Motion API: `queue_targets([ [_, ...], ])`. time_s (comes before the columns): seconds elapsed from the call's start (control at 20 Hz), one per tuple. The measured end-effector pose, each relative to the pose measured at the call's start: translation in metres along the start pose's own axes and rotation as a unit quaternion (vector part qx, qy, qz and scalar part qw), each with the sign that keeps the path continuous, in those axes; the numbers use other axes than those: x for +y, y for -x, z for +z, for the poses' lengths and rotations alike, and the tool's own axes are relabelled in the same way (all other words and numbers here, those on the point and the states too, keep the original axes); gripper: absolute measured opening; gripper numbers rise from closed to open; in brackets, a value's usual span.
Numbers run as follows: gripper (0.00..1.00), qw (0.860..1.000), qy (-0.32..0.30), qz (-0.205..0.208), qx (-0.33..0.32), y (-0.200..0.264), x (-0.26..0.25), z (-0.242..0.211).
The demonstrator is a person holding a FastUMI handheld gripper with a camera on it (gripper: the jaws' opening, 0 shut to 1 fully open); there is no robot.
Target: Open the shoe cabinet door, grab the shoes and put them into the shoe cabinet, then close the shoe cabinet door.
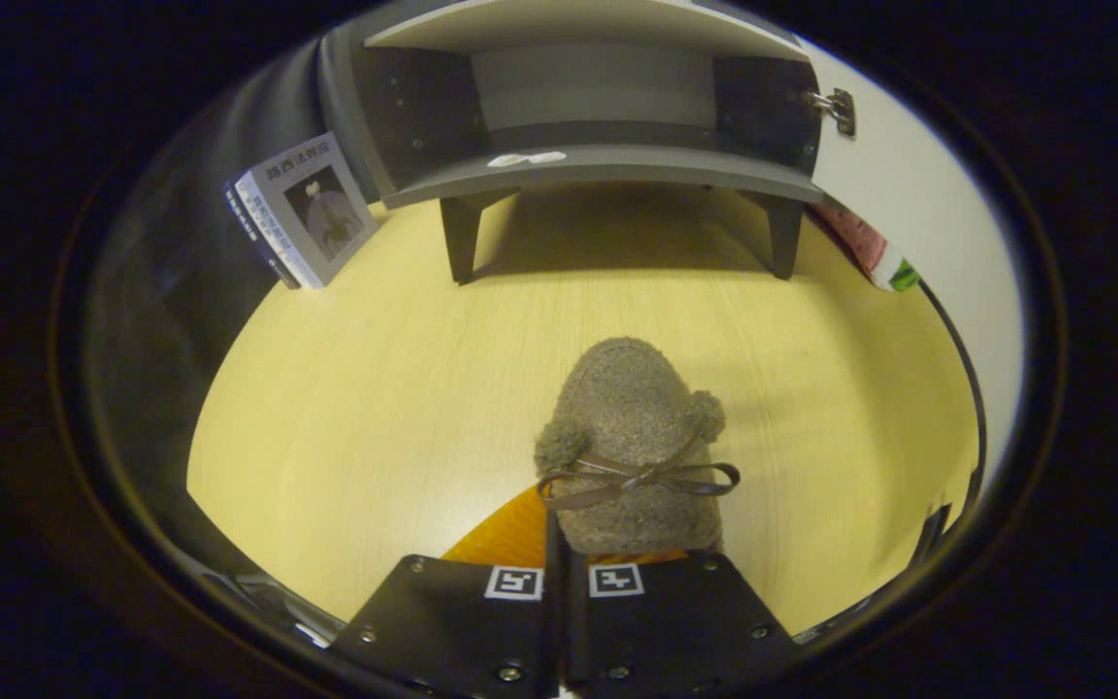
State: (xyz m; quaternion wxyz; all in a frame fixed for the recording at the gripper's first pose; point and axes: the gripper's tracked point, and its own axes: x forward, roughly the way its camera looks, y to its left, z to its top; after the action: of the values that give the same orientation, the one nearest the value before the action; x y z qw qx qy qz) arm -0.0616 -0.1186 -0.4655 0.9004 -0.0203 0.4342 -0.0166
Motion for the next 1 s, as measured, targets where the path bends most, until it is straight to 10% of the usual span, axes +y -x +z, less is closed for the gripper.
queue_targets([
  [1.0, 0.03, 0.957, -0.059, -0.090, -0.271, 0.188, -0.029, 0.293],
])
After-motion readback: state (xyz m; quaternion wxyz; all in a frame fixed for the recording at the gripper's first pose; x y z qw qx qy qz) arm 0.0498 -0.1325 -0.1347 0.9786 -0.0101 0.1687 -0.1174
